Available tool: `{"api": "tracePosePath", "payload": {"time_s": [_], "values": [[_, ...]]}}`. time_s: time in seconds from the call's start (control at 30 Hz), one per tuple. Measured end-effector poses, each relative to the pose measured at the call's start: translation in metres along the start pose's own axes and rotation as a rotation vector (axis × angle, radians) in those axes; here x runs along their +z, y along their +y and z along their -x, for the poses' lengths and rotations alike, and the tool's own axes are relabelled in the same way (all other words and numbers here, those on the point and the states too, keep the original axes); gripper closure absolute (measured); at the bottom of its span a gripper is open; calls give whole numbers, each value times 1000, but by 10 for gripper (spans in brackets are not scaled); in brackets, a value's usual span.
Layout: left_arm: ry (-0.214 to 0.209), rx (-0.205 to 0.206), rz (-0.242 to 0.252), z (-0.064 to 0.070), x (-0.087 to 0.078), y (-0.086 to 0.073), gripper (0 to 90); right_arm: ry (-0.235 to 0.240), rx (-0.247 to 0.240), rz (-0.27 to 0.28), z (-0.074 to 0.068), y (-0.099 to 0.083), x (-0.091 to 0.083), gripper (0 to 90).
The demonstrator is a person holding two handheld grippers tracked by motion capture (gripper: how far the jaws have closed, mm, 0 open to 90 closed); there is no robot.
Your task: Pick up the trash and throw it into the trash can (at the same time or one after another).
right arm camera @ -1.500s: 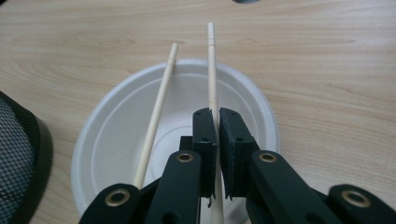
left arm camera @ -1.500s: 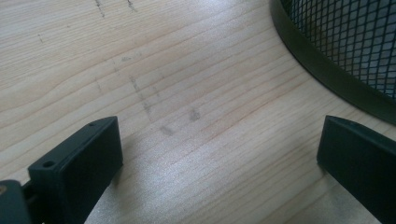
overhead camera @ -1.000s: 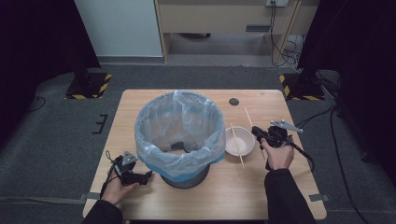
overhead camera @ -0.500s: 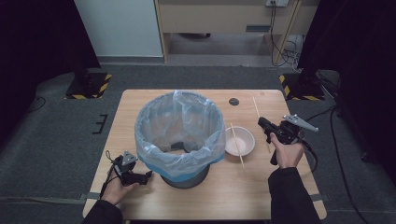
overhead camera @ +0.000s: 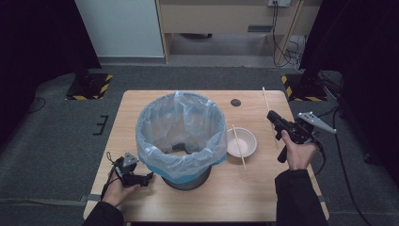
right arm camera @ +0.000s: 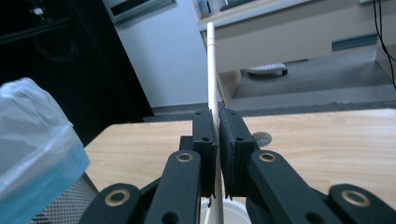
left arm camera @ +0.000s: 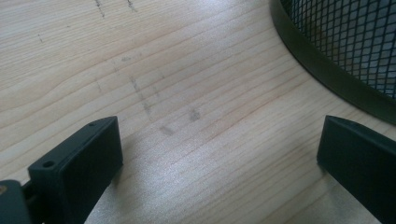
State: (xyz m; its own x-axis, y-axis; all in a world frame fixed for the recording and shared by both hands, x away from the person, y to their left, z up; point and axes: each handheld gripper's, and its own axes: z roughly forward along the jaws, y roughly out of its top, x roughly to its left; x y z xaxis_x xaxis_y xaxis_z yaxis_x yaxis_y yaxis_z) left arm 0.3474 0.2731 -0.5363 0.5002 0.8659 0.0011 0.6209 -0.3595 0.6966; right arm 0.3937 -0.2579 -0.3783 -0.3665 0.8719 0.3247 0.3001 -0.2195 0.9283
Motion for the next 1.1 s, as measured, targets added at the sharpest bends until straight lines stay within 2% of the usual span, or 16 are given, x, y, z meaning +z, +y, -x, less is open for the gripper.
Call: {"api": "tracePosePath", "payload": {"time_s": [0.53, 1.1], "values": [[0, 0, 0, 0, 0, 0, 0, 73, -4, 119, -13, 26, -22, 859], [0, 0, 0, 0, 0, 0, 0, 184, -69, 187, -46, 47, -35, 859]]}}
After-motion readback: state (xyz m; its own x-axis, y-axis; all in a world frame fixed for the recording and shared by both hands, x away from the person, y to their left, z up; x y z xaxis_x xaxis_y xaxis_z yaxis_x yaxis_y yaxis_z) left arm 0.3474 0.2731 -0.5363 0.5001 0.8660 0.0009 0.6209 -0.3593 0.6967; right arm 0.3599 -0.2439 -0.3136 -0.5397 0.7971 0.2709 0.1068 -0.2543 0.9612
